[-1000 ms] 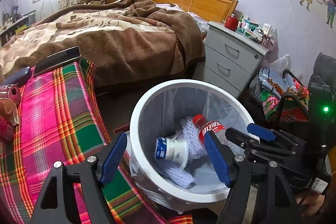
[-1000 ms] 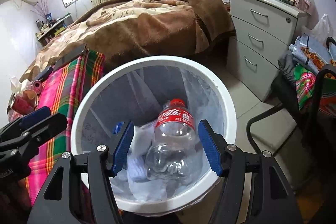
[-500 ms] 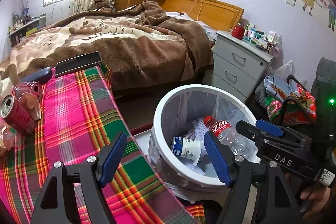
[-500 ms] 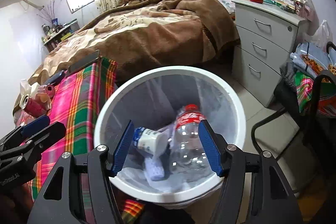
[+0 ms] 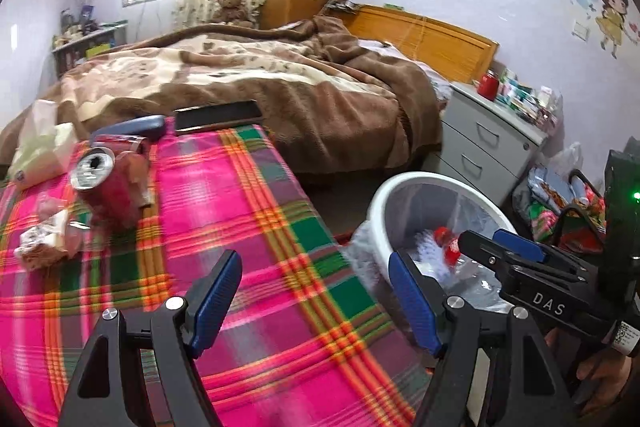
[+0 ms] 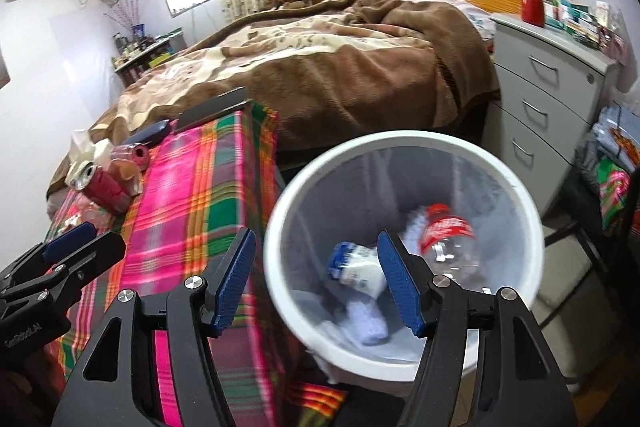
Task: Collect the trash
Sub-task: 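Move both tools back over the trash on the cloth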
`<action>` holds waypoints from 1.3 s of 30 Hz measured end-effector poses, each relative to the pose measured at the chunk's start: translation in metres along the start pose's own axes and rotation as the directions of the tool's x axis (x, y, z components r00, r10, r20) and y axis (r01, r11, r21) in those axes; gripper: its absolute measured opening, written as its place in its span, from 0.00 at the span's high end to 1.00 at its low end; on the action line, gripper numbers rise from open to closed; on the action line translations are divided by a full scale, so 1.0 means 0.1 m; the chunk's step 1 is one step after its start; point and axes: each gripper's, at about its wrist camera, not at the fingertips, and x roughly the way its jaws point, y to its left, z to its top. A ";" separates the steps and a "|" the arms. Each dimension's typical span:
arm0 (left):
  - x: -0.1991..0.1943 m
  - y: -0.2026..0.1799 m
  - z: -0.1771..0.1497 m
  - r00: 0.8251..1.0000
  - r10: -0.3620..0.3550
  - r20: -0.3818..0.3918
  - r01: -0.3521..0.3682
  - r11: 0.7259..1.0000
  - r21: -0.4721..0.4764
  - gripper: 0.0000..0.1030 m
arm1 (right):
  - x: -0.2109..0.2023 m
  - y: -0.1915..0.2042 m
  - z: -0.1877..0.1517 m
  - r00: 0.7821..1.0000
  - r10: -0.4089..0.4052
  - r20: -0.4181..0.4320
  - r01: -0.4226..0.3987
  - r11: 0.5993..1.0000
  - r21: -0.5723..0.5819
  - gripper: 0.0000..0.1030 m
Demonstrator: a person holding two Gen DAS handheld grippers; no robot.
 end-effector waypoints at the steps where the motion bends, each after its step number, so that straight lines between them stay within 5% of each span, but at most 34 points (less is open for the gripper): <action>1: -0.03 0.06 -0.01 1.000 0.012 0.004 -0.012 1.000 -0.001 0.27 | 0.01 0.05 0.00 1.000 0.008 0.000 -0.008 1.000 -0.009 0.37; 22: -0.46 1.52 -0.24 0.981 0.192 0.018 -0.184 0.960 -0.210 0.27 | 0.30 1.03 0.00 0.987 0.155 -0.034 -0.158 0.975 -0.156 0.37; 39: -0.56 2.56 -0.25 0.959 0.282 -0.024 -0.278 0.923 -0.267 0.27 | 0.59 1.83 0.05 0.963 0.261 -0.072 -0.271 0.934 -0.233 0.37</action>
